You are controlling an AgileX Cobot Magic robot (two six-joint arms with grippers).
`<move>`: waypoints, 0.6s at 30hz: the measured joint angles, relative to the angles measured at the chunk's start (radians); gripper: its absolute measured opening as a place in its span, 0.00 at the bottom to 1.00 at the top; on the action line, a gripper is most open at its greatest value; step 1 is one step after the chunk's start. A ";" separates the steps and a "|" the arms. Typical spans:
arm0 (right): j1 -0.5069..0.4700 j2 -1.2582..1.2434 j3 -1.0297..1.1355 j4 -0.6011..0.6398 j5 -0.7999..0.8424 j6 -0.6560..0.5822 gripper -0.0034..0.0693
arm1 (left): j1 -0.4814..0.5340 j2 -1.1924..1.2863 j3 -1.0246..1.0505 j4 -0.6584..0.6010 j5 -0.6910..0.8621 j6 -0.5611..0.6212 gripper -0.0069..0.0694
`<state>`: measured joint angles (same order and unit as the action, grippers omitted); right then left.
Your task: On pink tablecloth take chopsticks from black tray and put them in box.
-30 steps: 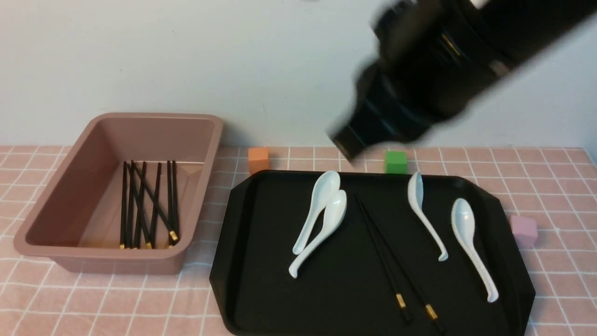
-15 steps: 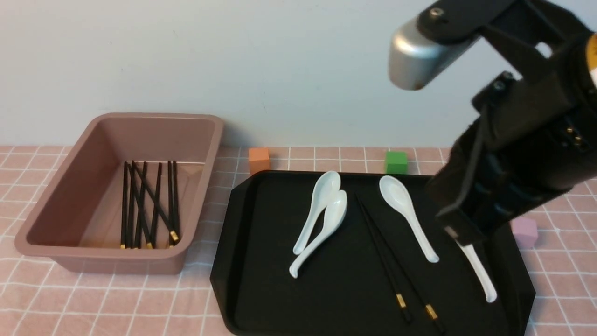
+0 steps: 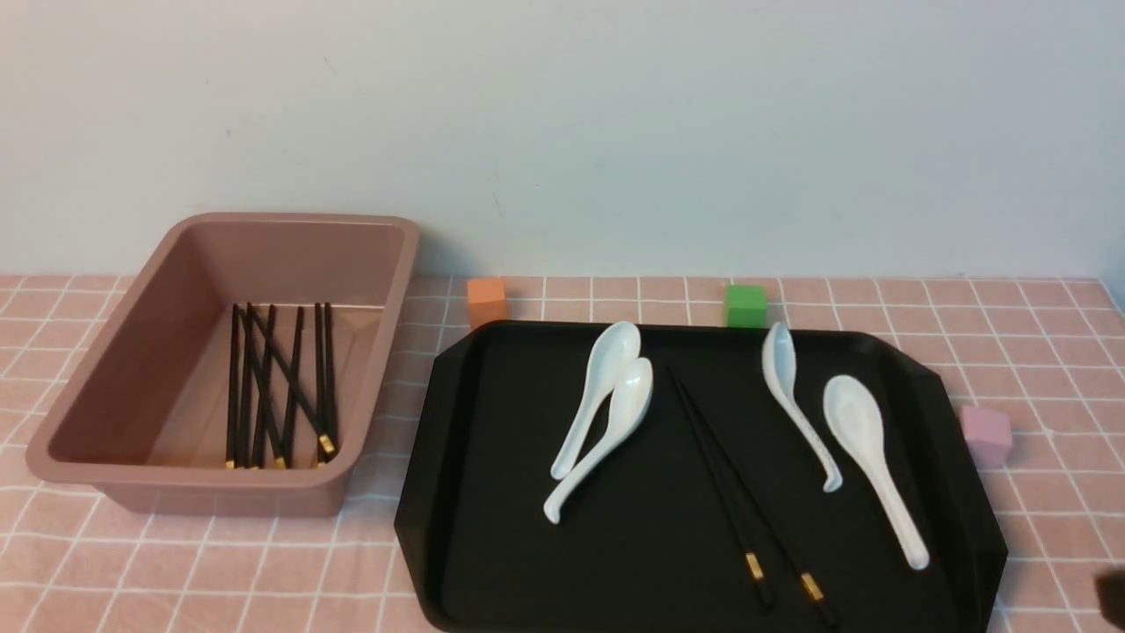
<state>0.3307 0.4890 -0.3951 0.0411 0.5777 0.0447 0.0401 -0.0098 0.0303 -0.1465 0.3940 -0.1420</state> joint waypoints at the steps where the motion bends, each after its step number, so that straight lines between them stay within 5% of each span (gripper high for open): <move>1: -0.044 -0.092 0.088 0.001 -0.056 0.000 0.03 | 0.000 0.000 0.000 0.000 0.000 0.000 0.34; 8: -0.159 -0.396 0.393 -0.002 -0.193 0.000 0.03 | 0.000 0.000 0.000 0.000 0.000 0.000 0.35; 18: -0.165 -0.499 0.409 -0.026 -0.188 0.001 0.03 | 0.000 0.000 0.000 0.000 0.000 0.000 0.36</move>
<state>0.1654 -0.0097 0.0143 0.0147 0.3893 0.0460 0.0401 -0.0098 0.0303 -0.1465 0.3940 -0.1420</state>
